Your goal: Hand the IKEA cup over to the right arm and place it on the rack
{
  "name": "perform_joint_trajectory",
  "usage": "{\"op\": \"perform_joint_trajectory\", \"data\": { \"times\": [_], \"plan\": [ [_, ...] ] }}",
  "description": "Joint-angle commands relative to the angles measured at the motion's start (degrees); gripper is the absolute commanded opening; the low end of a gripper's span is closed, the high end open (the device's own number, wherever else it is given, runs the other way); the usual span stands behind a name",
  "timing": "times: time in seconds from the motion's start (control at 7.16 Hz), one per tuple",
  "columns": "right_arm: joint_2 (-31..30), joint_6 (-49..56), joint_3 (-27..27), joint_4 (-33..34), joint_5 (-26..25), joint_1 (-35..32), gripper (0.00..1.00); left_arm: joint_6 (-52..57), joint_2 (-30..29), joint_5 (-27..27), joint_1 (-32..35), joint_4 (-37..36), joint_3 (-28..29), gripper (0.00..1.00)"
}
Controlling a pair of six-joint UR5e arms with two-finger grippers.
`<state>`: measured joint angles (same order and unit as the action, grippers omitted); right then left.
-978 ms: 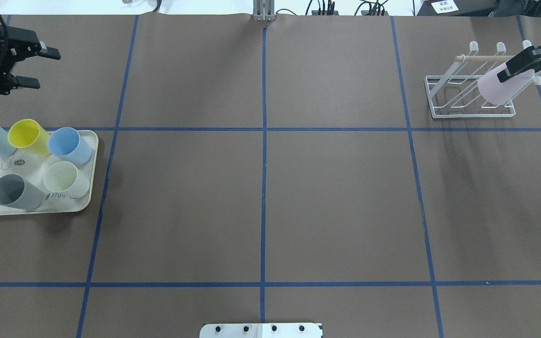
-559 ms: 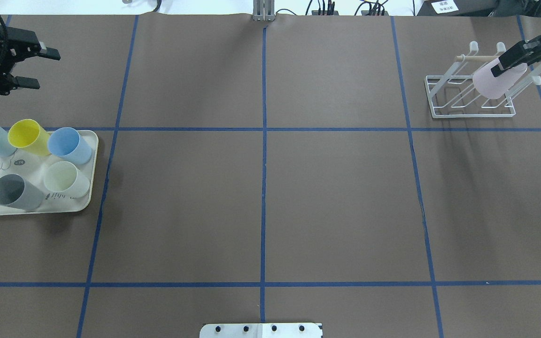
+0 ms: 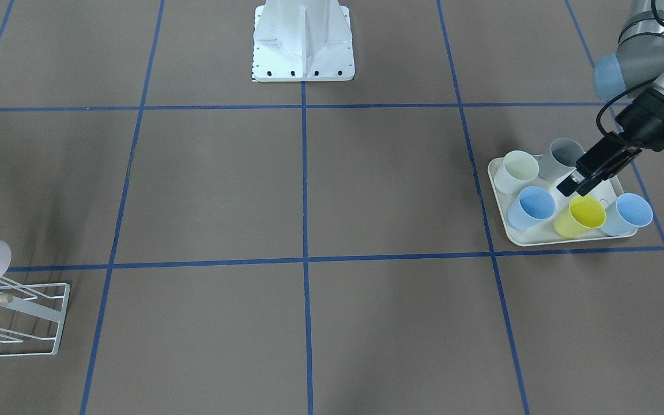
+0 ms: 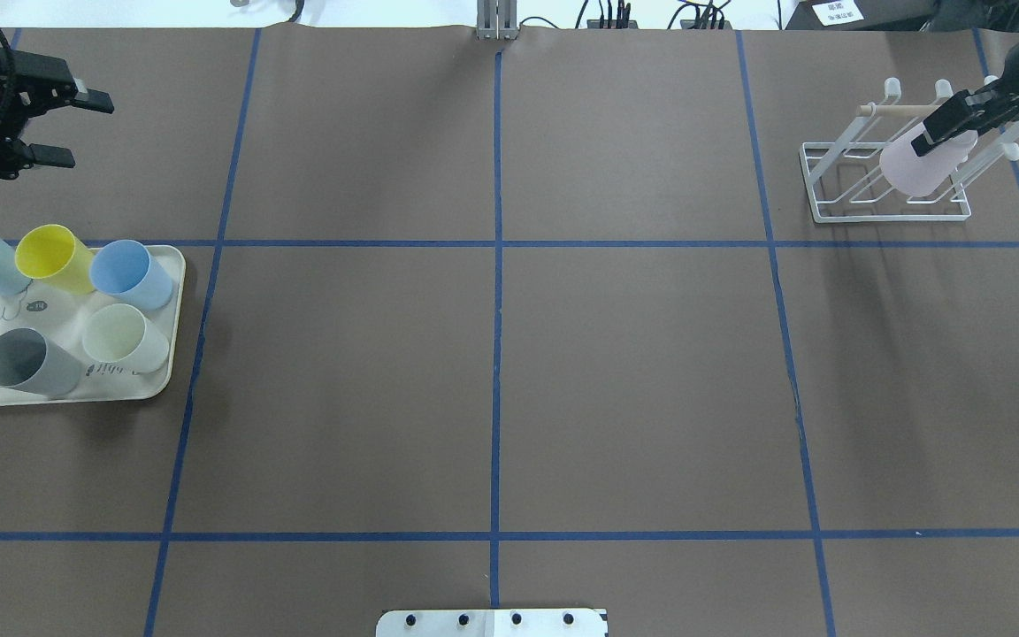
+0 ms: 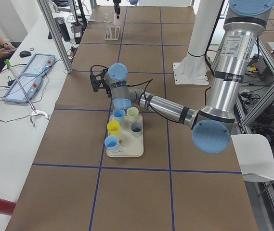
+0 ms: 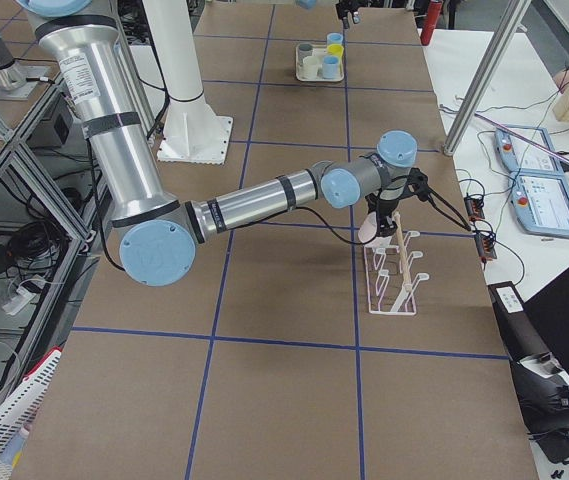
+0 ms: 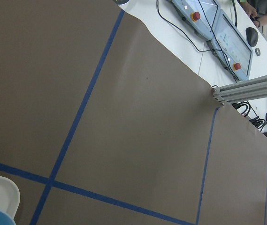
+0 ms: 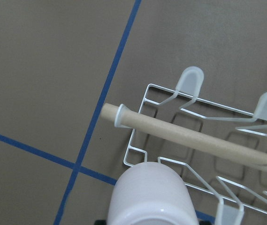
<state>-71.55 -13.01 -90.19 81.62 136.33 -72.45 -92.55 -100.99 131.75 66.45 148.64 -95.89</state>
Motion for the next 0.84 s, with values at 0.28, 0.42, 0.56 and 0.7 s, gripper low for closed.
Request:
{"op": "perform_joint_trajectory", "data": {
  "times": [0.28, 0.42, 0.56, 0.7],
  "plan": [
    [0.45, 0.0, 2.03, -0.41, -0.19, 0.82, 0.69, 0.0, 0.0, 0.0, 0.0, 0.07, 0.0, 1.0],
    [1.58, 0.0, 3.52, -0.5, -0.19, 0.82, 0.69, 0.0, 0.0, 0.0, 0.0, 0.07, 0.0, 1.0],
    [2.46, 0.0, 4.84, -0.5, -0.19, 0.82, 0.69, 0.0, 0.0, 0.0, 0.0, 0.15, -0.09, 1.0],
    [2.47, 0.0, 4.85, -0.59, -0.19, 1.0, 0.72, 0.0, 0.0, 0.0, 0.0, 0.16, -0.09, 1.0]
  ]
}}
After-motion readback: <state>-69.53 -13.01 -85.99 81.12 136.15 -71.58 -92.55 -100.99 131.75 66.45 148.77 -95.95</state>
